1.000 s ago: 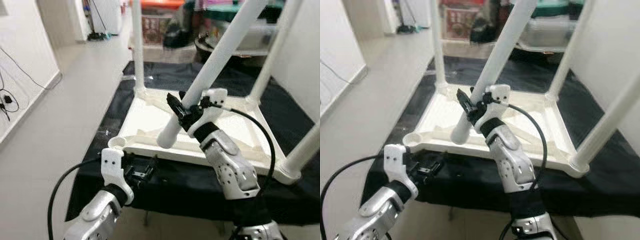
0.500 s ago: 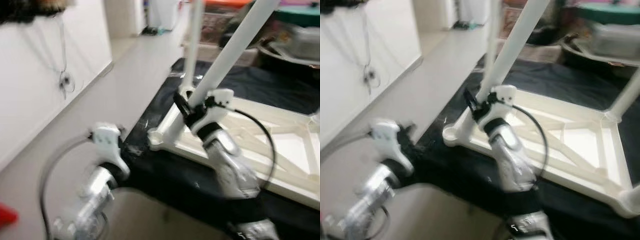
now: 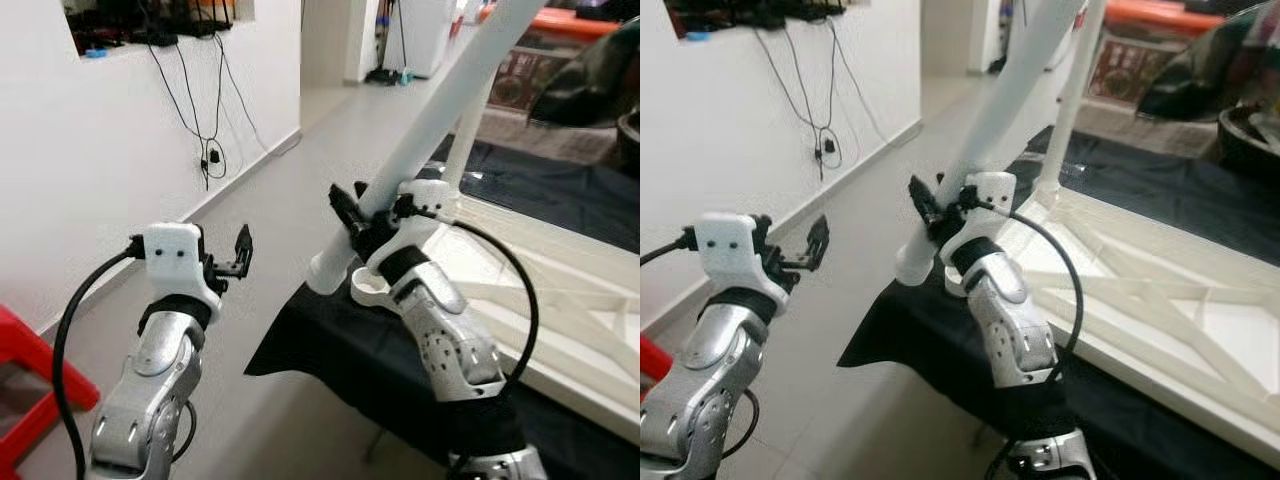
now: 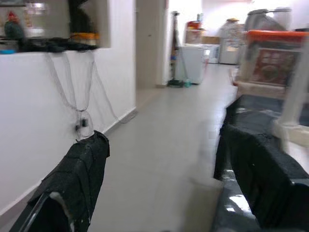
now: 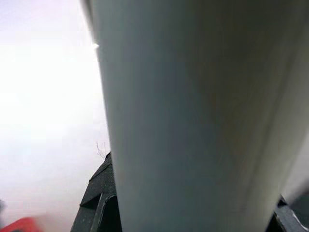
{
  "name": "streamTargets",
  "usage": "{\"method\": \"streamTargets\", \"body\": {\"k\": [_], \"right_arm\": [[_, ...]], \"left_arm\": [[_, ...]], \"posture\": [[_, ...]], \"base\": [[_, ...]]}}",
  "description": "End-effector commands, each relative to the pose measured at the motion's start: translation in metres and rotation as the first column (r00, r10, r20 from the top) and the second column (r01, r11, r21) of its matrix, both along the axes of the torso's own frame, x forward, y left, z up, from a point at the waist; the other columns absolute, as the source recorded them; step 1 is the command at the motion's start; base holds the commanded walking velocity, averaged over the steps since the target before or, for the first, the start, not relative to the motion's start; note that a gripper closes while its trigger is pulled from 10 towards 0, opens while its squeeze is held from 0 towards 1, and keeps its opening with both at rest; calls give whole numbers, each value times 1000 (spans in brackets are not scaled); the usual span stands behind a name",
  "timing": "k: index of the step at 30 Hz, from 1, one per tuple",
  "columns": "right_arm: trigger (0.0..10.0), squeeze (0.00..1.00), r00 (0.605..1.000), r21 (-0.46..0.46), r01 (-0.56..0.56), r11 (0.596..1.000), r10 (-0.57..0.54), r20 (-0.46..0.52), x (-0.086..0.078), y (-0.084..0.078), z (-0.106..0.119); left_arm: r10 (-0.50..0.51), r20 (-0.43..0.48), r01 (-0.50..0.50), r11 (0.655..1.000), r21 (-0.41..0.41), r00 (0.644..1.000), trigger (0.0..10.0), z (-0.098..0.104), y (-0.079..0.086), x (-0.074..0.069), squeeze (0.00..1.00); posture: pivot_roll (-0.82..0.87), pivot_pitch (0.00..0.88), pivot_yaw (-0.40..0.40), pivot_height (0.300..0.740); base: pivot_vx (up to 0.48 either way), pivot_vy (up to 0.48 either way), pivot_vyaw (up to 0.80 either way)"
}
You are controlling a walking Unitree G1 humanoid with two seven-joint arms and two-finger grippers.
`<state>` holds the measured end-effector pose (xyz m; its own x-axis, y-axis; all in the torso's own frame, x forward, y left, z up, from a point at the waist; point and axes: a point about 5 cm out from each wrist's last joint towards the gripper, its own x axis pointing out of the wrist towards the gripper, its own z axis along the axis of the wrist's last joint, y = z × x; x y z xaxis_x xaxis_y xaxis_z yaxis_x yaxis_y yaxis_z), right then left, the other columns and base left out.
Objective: Building children table
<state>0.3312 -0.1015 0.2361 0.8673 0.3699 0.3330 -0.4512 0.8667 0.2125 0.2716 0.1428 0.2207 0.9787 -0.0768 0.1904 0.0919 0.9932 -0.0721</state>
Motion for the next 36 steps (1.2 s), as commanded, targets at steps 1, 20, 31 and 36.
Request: {"method": "streamTargets", "body": {"k": [1, 20, 31, 36], "right_arm": [[10000, 0, 1000, 3, 11, 1000, -11, 25, -1, 0, 4], [10000, 0, 1000, -5, 12, 1000, -11, 29, -1, 1, 1], [10000, 0, 1000, -5, 10, 1000, -10, 29, -1, 1, 1], [10000, 0, 1000, -3, 11, 1000, -11, 29, -1, 2, 1]], "left_arm": [[28, 0, -28, 999, 24, 1000, 10000, 0, 4, 1, 0], [28, -12, -27, 998, 65, 1000, 10000, -1, 4, 5, 0], [21, -21, -20, 997, 71, 1000, 10000, -3, 4, 6, 0], [23, -24, -21, 998, 57, 999, 10000, -4, 4, 6, 0]], "posture": [[65, 80, -69, 740], [65, 79, -70, 740], [67, 79, -73, 740], [69, 78, -72, 740]], "base": [[0, 0, 0], [190, 0, 0], [295, 0, 0], [239, 0, 0]]}}
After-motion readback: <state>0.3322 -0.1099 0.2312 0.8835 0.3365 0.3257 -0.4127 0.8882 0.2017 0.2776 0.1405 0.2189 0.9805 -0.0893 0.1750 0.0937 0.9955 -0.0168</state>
